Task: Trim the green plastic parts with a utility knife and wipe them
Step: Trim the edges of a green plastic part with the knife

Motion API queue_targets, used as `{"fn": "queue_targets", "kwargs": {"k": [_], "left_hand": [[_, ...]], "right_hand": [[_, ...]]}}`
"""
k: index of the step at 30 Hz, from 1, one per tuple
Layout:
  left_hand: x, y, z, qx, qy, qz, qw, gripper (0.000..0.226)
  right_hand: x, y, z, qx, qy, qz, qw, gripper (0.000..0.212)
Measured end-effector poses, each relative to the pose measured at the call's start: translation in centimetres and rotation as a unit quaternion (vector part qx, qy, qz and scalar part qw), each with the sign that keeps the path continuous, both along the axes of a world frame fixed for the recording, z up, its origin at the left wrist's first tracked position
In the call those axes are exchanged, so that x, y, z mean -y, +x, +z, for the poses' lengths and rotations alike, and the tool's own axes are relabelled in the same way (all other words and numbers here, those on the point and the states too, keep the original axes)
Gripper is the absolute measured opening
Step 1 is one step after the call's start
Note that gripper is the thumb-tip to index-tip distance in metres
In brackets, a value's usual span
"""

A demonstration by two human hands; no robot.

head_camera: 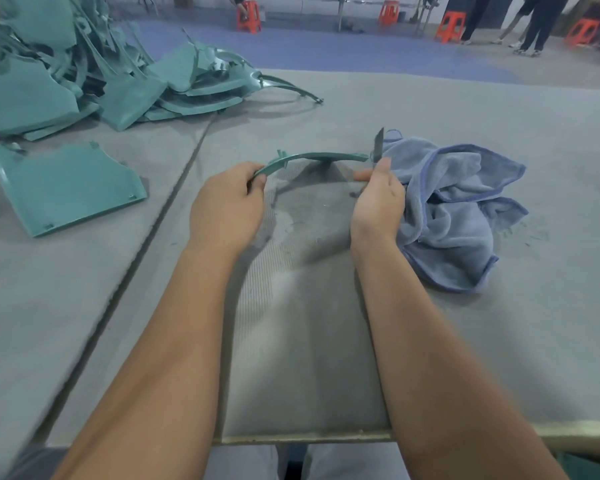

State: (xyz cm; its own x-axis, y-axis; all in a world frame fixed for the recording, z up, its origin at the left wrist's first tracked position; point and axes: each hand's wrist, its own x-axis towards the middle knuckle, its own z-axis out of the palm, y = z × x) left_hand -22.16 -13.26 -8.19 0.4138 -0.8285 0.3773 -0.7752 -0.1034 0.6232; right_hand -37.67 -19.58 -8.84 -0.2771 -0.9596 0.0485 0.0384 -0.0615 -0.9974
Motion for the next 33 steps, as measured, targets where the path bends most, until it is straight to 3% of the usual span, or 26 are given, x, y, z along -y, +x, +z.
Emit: {"fn": "queue_targets", "kwargs": {"k": [6,12,17,21,26,33], "left_hand": [[0.1,-0.4,-0.5,-0.024,-0.039,-0.004,0.999,0.031],[0.2,-0.4,-0.6,-0.014,-0.037,-0.002,0.999,0.029],[0.3,-0.3,-0.7,-0.015,-0.042,0.002,0.999,0.029],[0.5,-0.5,-0.8,-0.007,-0.037,0.011,0.999,0.029],[0.5,-1.1,-1.1,0.012,-0.015,-0.011,1.0,0.031],[0.6,-0.4,-0.9,-0.033,-0.047,0.004,0.998,0.027]], "right_hand": [[1.0,-0.3,-0.2,-0.081,0.014,-0.019,0.996,0.026],[1.3,-0.9,-0.5,-0.097,0.014,-0.026,0.995,0.033],[1.5,-0.8,-0.4,-0.189,0.03,0.0,0.982,0.041],[1.4,-0.6,-0.1,-0.127,0.06,0.045,0.989,0.041],[-0.7,1.3,0.3,-0.028,0.054,0.226,0.972,0.036],[0.2,-0.9,1.0,0.031,0.02,0.129,0.991,0.02]]}}
